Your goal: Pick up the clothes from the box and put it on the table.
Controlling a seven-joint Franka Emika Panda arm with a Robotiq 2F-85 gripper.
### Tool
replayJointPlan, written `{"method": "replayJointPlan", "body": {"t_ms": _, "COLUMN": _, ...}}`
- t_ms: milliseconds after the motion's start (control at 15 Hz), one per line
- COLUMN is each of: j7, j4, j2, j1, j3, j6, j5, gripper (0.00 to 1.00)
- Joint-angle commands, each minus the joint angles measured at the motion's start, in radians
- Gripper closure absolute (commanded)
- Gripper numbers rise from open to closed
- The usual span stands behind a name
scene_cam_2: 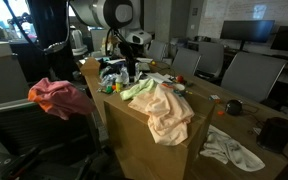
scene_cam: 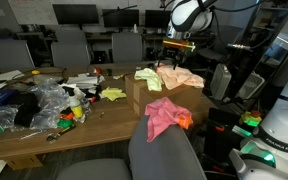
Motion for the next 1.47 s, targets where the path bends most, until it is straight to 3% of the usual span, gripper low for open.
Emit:
{"method": "replayJointPlan", "body": {"t_ms": 0, "j7": 0.226, "j4": 0.076, "j2": 0.115, "j1": 0.009, "j3": -0.038, "j6": 0.058, "j5": -0.113, "gripper": 0.00}}
{"method": "replayJointPlan", "body": {"t_ms": 733, "j7": 0.855, "j4": 0.173, "j2": 0.257, "j1": 0.054, "j3": -0.209, "j6": -0.025, "j5": -0.382, "gripper": 0.00}}
{"method": "replayJointPlan", "body": {"t_ms": 933, "j7": 0.934, "j4": 0.188, "j2": 0.288, "j1": 0.051, "j3": -0.210, "j6": -0.035, "j5": -0.360, "gripper": 0.00}}
{"method": "replayJointPlan", "body": {"t_ms": 1400, "j7": 0.976, "j4": 0.204, "j2": 0.362, "j1": 0.046, "j3": -0.203, "j6": -0.034, "j5": -0.298, "gripper": 0.00}}
